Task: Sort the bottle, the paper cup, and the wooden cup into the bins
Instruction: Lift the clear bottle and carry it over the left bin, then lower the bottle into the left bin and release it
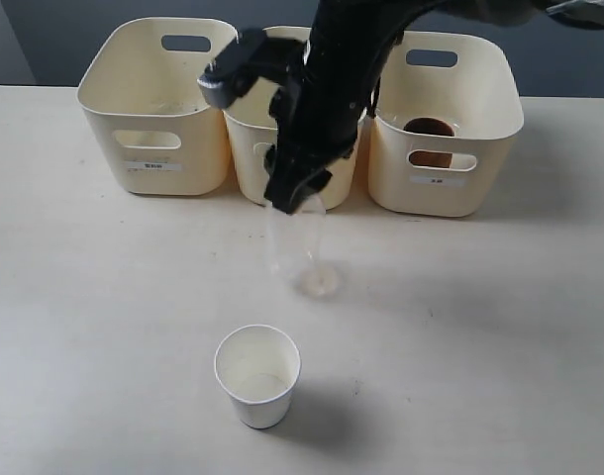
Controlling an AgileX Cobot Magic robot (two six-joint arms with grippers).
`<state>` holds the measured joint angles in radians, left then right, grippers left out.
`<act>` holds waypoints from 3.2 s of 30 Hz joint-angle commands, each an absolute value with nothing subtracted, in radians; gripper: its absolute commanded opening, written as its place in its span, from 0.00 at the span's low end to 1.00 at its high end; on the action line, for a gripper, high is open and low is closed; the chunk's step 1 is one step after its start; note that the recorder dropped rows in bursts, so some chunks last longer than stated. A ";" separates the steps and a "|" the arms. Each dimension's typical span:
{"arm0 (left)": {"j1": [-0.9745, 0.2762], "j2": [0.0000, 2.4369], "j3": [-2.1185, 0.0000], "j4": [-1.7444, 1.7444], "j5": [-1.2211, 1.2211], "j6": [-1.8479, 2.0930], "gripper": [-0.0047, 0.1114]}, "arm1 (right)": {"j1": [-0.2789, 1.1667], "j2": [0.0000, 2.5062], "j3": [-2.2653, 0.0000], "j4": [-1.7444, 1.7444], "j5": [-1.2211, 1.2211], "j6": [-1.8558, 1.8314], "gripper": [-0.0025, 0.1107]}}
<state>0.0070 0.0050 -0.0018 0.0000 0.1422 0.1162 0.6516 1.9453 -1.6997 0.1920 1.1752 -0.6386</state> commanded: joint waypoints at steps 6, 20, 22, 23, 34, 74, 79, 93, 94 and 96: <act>0.007 0.000 0.000 0.000 0.135 0.115 0.04 | 0.708 1.740 -1.701 0.191 0.796 -0.662 0.01; 0.007 0.000 0.000 0.000 0.135 0.115 0.04 | 0.709 1.864 -1.749 0.188 0.548 -0.655 0.01; 0.007 0.000 0.000 0.000 0.135 0.115 0.04 | 0.709 1.906 -1.791 0.188 0.554 -0.655 0.01; 0.007 0.000 0.000 0.000 0.135 0.115 0.04 | 0.709 1.949 -1.852 0.191 0.573 -0.655 0.01; 0.007 0.000 0.000 0.000 0.135 0.115 0.04 | 0.680 2.299 -2.245 0.034 0.790 -0.441 0.01; 0.007 0.000 0.000 0.000 0.135 0.115 0.04 | 0.652 2.435 -2.299 0.126 0.656 -0.501 0.08; 0.007 0.000 0.000 0.000 0.135 0.115 0.04 | 0.652 2.435 -2.299 0.144 0.658 -0.501 0.29; 0.007 0.000 0.000 0.000 0.135 0.115 0.04 | 0.652 2.435 -2.299 0.165 0.701 -0.499 0.43; 0.007 0.000 0.000 0.000 0.135 0.115 0.04 | 0.652 2.435 -2.299 0.165 0.702 -0.499 0.45; 0.007 0.000 0.000 0.000 0.135 0.115 0.04 | 0.652 2.435 -2.299 0.169 0.705 -0.499 0.47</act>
